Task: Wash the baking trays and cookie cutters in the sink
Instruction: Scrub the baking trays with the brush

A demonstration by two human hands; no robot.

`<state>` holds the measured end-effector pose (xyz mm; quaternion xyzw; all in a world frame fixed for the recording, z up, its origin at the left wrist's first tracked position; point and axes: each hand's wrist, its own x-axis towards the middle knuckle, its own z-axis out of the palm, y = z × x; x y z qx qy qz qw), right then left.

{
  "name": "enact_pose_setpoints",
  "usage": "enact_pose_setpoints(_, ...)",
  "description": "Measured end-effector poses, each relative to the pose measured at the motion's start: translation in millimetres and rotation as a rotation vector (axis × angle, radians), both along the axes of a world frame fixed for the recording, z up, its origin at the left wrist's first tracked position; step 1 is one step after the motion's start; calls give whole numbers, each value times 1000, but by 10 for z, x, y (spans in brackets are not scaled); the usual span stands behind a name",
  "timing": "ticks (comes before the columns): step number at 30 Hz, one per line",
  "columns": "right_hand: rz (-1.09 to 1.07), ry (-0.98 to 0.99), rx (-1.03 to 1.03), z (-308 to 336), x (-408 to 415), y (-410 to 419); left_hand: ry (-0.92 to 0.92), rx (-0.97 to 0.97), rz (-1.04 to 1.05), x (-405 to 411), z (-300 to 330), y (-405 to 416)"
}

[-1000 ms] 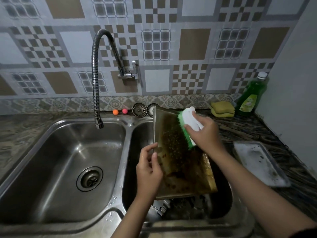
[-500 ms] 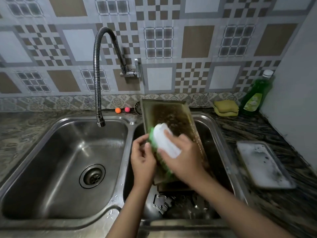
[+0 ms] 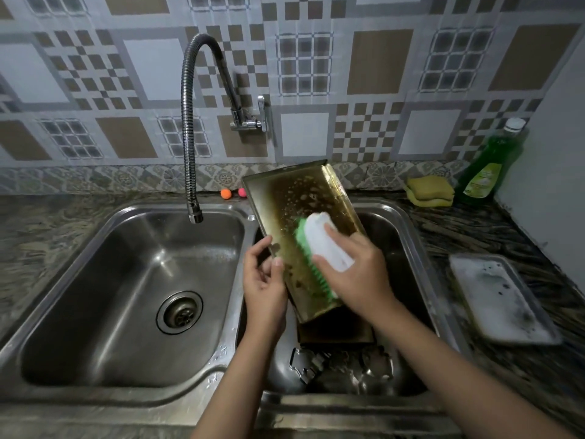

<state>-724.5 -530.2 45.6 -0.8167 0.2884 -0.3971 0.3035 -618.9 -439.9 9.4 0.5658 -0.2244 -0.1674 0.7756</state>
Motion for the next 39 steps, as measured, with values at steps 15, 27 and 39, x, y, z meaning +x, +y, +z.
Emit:
enact_pose_setpoints(15,-27,-49,48,69,142,173,101,-5,-124,-211,-25,-52)
enact_pose_setpoints(27,-23,-83,127,-82,117,251,181,-1,-89,-130,-20,-34)
enact_pose_setpoints(39,20,-111,206,-221,64,372,154,18,-32,-56,-43,28)
